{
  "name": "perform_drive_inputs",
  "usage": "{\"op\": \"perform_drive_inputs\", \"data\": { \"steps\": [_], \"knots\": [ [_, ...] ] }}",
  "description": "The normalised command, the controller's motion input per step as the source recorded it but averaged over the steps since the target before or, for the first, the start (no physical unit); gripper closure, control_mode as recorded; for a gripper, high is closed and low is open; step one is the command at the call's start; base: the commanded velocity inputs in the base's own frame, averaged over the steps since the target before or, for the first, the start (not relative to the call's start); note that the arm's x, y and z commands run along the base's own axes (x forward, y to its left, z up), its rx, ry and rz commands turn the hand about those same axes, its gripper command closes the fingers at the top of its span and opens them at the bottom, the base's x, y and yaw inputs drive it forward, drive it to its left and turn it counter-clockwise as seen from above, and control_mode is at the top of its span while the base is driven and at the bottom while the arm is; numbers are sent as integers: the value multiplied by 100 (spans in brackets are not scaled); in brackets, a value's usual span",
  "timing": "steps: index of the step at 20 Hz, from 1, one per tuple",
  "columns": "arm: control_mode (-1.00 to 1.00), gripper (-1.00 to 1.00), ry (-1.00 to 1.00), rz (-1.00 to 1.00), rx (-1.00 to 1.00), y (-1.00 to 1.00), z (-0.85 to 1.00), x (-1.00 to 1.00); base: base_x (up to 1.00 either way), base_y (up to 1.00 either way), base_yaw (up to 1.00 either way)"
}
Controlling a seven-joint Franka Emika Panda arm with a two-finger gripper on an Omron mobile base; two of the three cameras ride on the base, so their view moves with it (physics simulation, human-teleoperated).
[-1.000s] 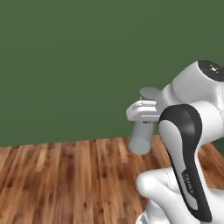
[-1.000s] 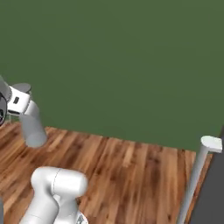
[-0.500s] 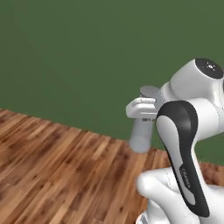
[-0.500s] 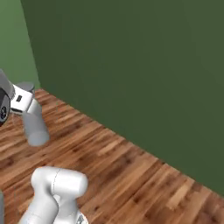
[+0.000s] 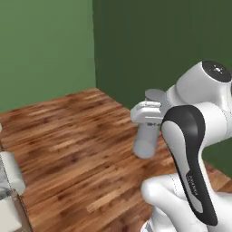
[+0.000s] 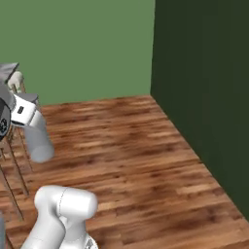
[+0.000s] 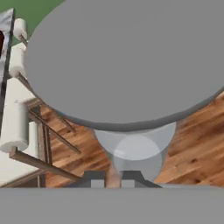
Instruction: There is a tray on the dining counter. Grab the cup, mug, and pitcher and place them on the tray. The pitcher may be placed next to the tray if it cannot fit the tray.
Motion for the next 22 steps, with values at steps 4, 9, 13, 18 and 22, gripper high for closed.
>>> {"op": "perform_drive_inputs", "data": {
  "steps": [4, 9, 13, 18, 22],
  "knots": [
    [100, 100, 0, 0, 0, 0, 0, 0, 41, -24, 86],
    [100, 100, 0, 0, 0, 0, 0, 0, 68, -43, 74],
    [100, 100, 0, 0, 0, 0, 0, 0, 88, -53, 62],
    [100, 100, 0, 0, 0, 0, 0, 0, 96, -62, 51],
    [100, 100, 0, 0, 0, 0, 0, 0, 89, -70, 51]
  ]
}}
